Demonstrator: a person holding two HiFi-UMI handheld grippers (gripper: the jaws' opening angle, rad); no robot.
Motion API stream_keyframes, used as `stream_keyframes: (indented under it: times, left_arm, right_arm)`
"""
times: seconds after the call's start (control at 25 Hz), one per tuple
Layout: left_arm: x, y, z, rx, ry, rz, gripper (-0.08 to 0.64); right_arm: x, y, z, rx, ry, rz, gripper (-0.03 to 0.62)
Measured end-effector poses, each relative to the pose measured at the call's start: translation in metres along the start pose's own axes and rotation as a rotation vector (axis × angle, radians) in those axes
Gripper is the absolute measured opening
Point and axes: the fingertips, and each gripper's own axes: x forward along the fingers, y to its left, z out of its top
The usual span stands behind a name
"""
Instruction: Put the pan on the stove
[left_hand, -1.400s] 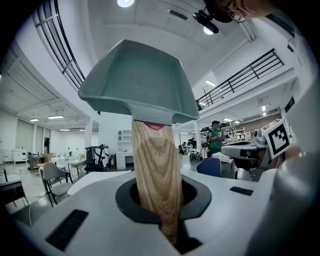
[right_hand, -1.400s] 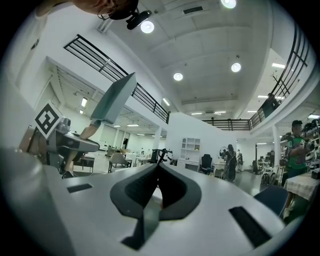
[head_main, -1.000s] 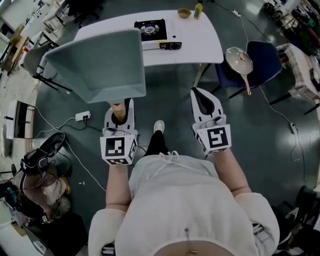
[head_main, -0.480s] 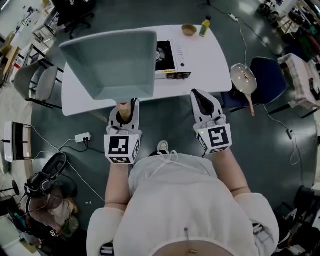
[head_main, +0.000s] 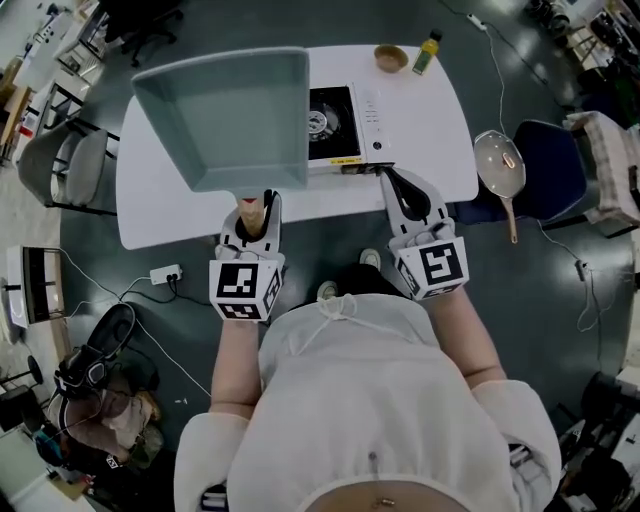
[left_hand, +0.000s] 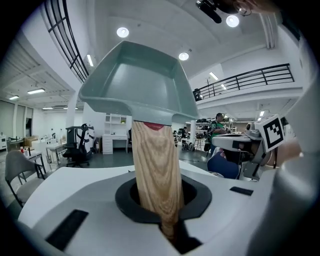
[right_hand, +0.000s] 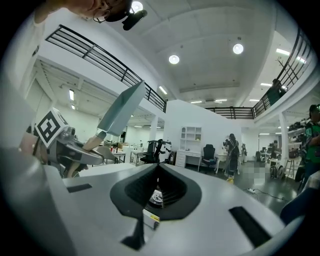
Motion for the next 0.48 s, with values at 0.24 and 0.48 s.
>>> stream_keyframes:
  times: [0.24, 0.48]
  left_arm:
    - [0.047, 0.007, -0.007, 0.009, 0.062, 0.069, 0.041]
    - [0.097, 0.001, -0.026, -0.027, 0.180, 0.107, 0.041]
  right_arm:
    - [0.048, -0.037, -0.014, 0.005, 0.004, 0.052, 0.005]
    - [0.090, -0.071, -0.031, 0.008, 0.036, 0.142, 0.005]
